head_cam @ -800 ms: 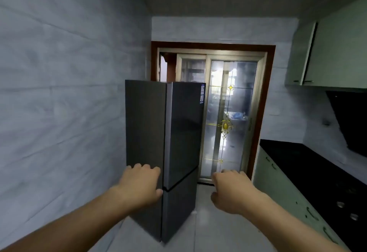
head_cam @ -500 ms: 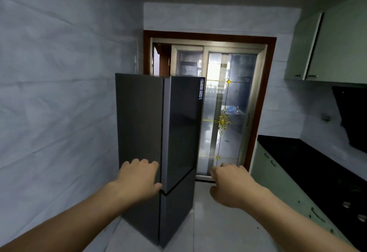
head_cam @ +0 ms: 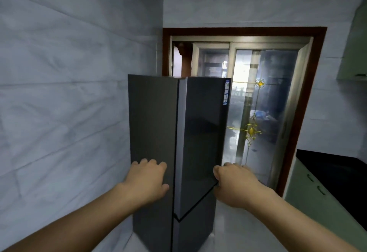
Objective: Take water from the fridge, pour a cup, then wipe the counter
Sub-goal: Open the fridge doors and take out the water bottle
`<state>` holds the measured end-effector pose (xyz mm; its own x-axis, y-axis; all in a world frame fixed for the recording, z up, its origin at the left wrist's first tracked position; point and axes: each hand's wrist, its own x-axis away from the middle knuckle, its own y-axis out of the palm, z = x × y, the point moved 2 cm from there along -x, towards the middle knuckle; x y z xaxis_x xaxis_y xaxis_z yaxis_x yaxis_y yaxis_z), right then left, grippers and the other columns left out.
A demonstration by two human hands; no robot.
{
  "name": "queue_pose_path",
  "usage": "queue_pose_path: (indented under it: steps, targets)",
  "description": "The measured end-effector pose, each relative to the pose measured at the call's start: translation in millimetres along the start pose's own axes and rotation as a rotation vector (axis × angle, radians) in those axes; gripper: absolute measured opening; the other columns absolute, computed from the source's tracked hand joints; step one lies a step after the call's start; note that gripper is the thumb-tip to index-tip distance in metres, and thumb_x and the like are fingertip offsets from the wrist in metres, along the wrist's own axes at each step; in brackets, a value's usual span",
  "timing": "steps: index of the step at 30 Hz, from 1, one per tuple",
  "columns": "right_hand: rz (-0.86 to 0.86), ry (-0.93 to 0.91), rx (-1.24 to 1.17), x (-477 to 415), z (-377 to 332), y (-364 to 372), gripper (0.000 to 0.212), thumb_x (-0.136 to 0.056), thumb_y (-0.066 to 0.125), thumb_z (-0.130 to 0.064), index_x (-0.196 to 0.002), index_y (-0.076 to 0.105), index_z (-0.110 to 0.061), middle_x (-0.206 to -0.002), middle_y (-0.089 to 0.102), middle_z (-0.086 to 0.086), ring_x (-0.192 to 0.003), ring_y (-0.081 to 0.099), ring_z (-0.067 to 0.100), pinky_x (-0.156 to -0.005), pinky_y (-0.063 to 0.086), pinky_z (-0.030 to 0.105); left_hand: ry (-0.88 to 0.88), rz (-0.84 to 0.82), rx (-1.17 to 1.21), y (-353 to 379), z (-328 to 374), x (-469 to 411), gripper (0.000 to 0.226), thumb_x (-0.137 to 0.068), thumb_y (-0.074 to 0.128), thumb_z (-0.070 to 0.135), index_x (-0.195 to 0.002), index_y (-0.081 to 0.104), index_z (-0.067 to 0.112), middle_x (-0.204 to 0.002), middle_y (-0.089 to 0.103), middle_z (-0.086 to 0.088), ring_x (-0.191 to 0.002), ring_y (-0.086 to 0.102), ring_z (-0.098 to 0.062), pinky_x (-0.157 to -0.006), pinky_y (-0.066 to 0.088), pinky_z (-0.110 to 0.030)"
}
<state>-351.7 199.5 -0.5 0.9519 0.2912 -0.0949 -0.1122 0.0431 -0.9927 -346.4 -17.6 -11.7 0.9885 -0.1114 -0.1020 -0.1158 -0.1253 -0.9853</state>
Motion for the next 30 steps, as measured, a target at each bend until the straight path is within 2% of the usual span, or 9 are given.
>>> queue_pose_path:
  steps: [6,10,14,17,19,22,24,27,30]
  targets:
    - [-0.004,-0.12,-0.004,-99,28,8,0.019,-0.091,0.053,-0.039,-0.093,0.041,-0.024,-0.096,0.046,0.001,-0.105,0.055,0.027,-0.091,0.042,0.04,-0.086,-0.015,-0.029,6,-3,-87,0.05,-0.092,0.051,0.053,-0.129,0.047,0.019,-0.128,0.057,-0.01,-0.12,0.051,-0.03,-0.098,0.042,-0.043]
    - [-0.027,-0.149,-0.014,-157,34,21,0.016,-0.09,0.053,-0.037,-0.096,0.044,-0.025,-0.096,0.045,0.0,-0.105,0.053,0.025,-0.089,0.041,0.039,-0.108,-0.026,-0.023,14,-14,-137,0.052,-0.094,0.05,0.053,-0.133,0.046,0.019,-0.131,0.055,-0.011,-0.122,0.05,-0.03,-0.1,0.04,-0.043]
    - [-0.01,-0.155,-0.023,-212,35,33,0.018,-0.091,0.053,-0.037,-0.093,0.04,-0.025,-0.096,0.046,-0.001,-0.093,0.047,0.021,-0.088,0.04,0.038,-0.082,-0.004,-0.011,23,-31,-191,0.051,-0.093,0.05,0.053,-0.131,0.047,0.019,-0.129,0.056,-0.01,-0.121,0.051,-0.03,-0.099,0.041,-0.043]
    - [-0.006,-0.123,-0.028,-255,32,41,0.017,-0.091,0.055,-0.037,-0.094,0.044,-0.024,-0.099,0.05,0.001,-0.101,0.052,0.024,-0.09,0.04,0.039,-0.036,0.018,-0.004,32,-48,-237,0.051,-0.092,0.05,0.054,-0.129,0.048,0.019,-0.128,0.056,-0.01,-0.12,0.05,-0.03,-0.098,0.042,-0.043]
    - [0.03,-0.113,-0.044,-286,31,44,0.017,-0.09,0.056,-0.036,-0.091,0.043,-0.025,-0.097,0.049,0.0,-0.099,0.052,0.024,-0.088,0.04,0.039,0.009,0.051,0.011,35,-60,-272,0.05,-0.093,0.049,0.054,-0.129,0.047,0.019,-0.128,0.055,-0.01,-0.12,0.05,-0.03,-0.097,0.041,-0.043]
    - [0.141,-0.118,-0.073,-328,29,37,0.019,-0.091,0.056,-0.036,-0.09,0.039,-0.026,-0.093,0.045,-0.003,-0.087,0.043,0.019,-0.08,0.036,0.036,0.081,0.144,0.054,33,-78,-325,0.048,-0.093,0.049,0.053,-0.128,0.046,0.02,-0.126,0.052,-0.008,-0.119,0.049,-0.028,-0.097,0.042,-0.042]
    - [0.27,-0.129,-0.099,-356,29,30,0.016,-0.092,0.055,-0.038,-0.095,0.045,-0.026,-0.094,0.044,-0.005,-0.087,0.041,0.016,-0.079,0.036,0.033,0.156,0.262,0.107,32,-89,-360,0.049,-0.092,0.05,0.053,-0.128,0.045,0.022,-0.126,0.05,-0.007,-0.117,0.048,-0.027,-0.095,0.042,-0.041]
    - [0.501,-0.146,-0.178,-388,31,22,0.026,-0.089,0.058,-0.039,-0.111,0.053,-0.027,-0.107,0.048,-0.006,-0.1,0.045,0.013,-0.086,0.041,0.028,0.287,0.494,0.21,29,-100,-404,0.056,-0.089,0.055,0.052,-0.136,0.042,0.023,-0.136,0.044,-0.007,-0.122,0.047,-0.027,-0.099,0.044,-0.041]
    - [0.709,-0.233,-0.062,-415,35,18,0.029,-0.086,0.062,-0.032,-0.11,0.061,-0.015,-0.122,0.055,0.007,-0.12,0.047,0.024,-0.098,0.044,0.036,0.353,0.643,0.226,24,-103,-442,0.065,-0.087,0.062,0.046,-0.141,0.039,0.02,-0.149,0.037,-0.014,-0.135,0.04,-0.032,-0.106,0.041,-0.047]
